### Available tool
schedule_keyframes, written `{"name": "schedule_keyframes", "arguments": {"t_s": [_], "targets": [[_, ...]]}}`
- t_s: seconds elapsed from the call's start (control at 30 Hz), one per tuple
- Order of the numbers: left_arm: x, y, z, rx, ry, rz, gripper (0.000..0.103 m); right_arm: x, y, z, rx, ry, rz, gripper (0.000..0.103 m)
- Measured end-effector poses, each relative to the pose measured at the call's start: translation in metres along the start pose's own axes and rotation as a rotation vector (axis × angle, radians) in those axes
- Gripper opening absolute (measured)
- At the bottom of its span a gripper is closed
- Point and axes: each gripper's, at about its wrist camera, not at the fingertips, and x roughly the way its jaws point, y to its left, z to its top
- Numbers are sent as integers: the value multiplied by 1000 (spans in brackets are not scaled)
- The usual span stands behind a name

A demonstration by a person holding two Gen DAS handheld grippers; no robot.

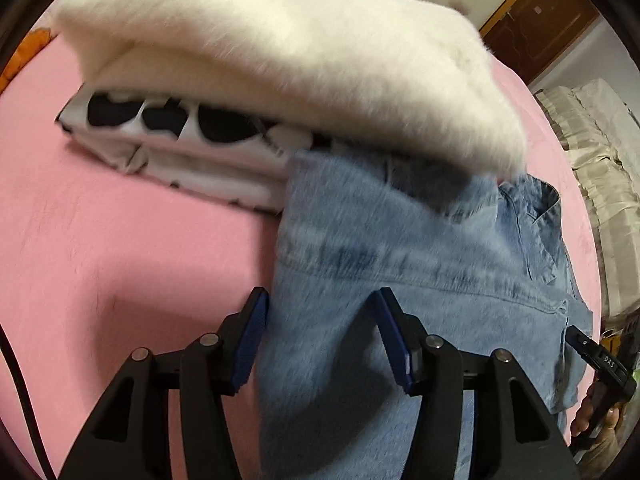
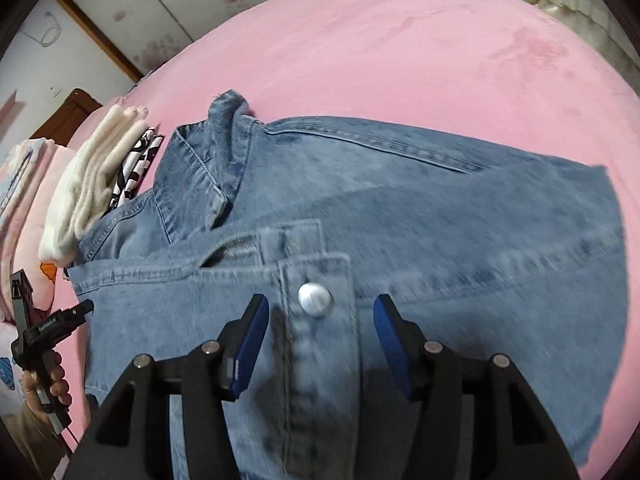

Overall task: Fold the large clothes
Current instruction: 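Flatten the folded jacket with both tools open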

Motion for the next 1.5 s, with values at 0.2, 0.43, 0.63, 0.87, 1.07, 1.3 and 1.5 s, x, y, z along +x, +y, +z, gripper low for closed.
{"name": "schedule_keyframes", "arguments": {"t_s": [0.2,0.43,0.63,0.87,1.07,1.3,1.5], "targets": [[-8,-18,-3,133,-103,107,8,-5,31,-6,-181,-42,-120,22],[10,-32,-3,148,-48,208,15,0,33,-16,-139,-40,-260,36],[-52,-60,-33,134,-163,187,29,-47,76,-45,-223,-151,-256,38],[-43,-92,-106,126,-115,95,29,-30,139,-97,-284,-84,-66,38],[-16,-63,-125,69,-59,123,29,-13,94,-115,-195,-41,-126,30],[-13,-71,-116,132,-12,156,35,-36,64,-115,-159,-16,-134,27],[-47,-78,-124,77,-29,158,61,-63,59,-117,-123,-12,-106,31]]}}
